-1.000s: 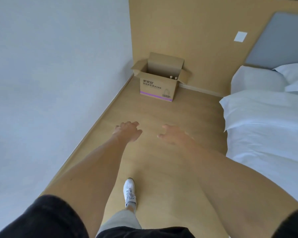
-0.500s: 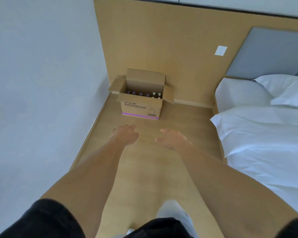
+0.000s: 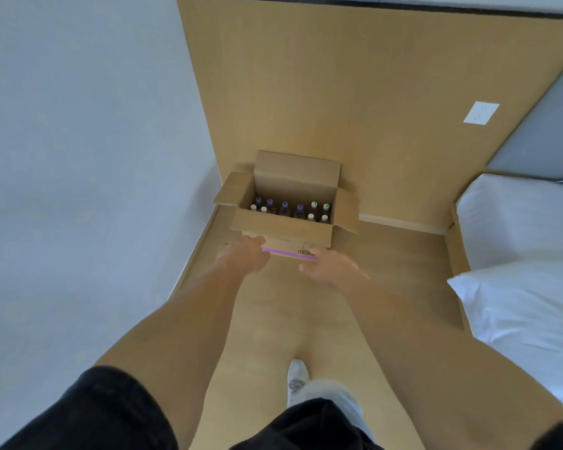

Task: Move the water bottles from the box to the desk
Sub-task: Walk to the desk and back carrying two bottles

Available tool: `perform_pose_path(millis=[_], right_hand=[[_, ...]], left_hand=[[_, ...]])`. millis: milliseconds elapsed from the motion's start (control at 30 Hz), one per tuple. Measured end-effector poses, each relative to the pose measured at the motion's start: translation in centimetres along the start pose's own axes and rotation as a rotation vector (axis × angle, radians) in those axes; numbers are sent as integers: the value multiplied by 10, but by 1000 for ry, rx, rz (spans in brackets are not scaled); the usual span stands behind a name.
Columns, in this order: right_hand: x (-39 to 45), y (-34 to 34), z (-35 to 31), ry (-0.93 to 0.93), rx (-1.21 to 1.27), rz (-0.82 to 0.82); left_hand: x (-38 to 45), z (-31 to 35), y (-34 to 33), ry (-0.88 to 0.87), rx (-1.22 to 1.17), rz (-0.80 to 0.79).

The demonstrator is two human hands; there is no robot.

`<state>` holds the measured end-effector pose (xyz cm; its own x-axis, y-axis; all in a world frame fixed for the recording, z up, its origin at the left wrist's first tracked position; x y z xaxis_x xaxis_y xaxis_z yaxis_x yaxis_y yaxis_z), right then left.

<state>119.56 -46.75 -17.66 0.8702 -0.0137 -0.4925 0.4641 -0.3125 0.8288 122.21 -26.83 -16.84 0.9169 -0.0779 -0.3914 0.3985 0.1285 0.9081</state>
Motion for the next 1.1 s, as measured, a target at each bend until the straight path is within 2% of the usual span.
perform_pose_path(millis=[200,500,800,1100], right_hand=[[105,64,6,-16,-39,-46],[208,113,9,-80,43,-45],[337,142,-8,-180,87,-36],[451,157,-42,-273,217,-53]], left_hand=[[100,31,49,19,-23,-13],[229,47,79,-35,2,-25],[390,32,92,-137,-4,-78],[527,4,106,-224,12,-217]])
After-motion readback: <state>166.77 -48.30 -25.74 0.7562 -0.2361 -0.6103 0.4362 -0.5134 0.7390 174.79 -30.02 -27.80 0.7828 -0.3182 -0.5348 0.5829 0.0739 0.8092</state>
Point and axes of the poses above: each hand's wrist, its own x-axis towards the middle knuckle, its own y-axis out of the back of the hand, z = x × y, the point moved 2 cm from there along x, towards the middle knuckle, and after that the axes turned 2 degrees about z, right-handed, at the moved point
